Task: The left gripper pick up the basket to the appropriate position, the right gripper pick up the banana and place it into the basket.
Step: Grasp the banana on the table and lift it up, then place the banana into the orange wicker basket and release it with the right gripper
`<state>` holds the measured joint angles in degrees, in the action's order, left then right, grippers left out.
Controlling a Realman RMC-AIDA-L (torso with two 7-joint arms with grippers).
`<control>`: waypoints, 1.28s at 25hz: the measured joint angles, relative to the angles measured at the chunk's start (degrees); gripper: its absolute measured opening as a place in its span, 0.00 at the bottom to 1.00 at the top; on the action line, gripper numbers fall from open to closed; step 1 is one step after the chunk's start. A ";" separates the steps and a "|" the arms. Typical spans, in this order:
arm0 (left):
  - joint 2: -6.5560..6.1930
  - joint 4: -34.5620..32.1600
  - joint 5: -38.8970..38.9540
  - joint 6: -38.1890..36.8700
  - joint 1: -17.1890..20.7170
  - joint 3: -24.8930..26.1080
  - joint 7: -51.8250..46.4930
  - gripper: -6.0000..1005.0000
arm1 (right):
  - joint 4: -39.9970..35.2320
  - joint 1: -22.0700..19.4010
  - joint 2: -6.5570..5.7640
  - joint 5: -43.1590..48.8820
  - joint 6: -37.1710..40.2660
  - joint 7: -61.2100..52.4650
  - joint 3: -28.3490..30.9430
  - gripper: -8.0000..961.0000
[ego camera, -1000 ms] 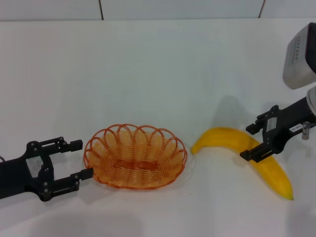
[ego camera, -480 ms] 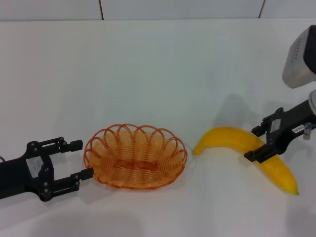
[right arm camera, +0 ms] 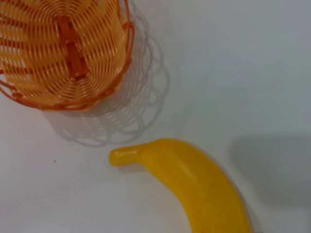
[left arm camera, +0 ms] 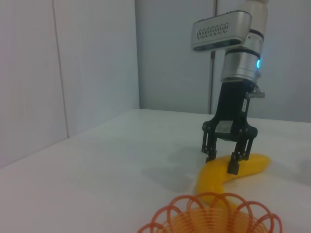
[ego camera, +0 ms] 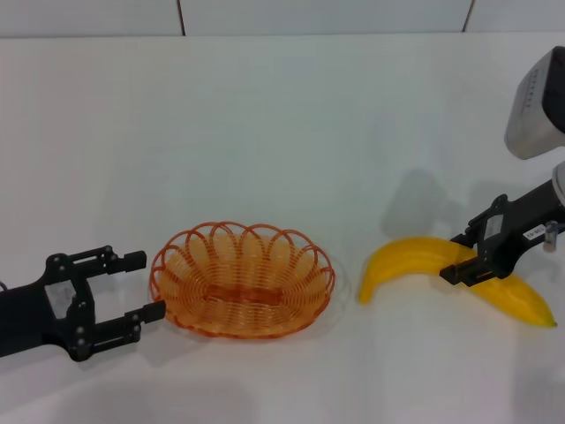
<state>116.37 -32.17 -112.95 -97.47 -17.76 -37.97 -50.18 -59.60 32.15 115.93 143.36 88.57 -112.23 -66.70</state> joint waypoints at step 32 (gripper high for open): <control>-0.41 -6.14 -4.93 -5.95 2.32 2.85 -5.96 0.66 | -28.86 6.59 0.33 -19.65 15.27 -15.68 -9.41 0.57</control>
<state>115.95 -38.31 -117.88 -103.42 -15.44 -35.12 -56.14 -88.45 38.75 116.26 123.70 103.85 -127.92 -76.10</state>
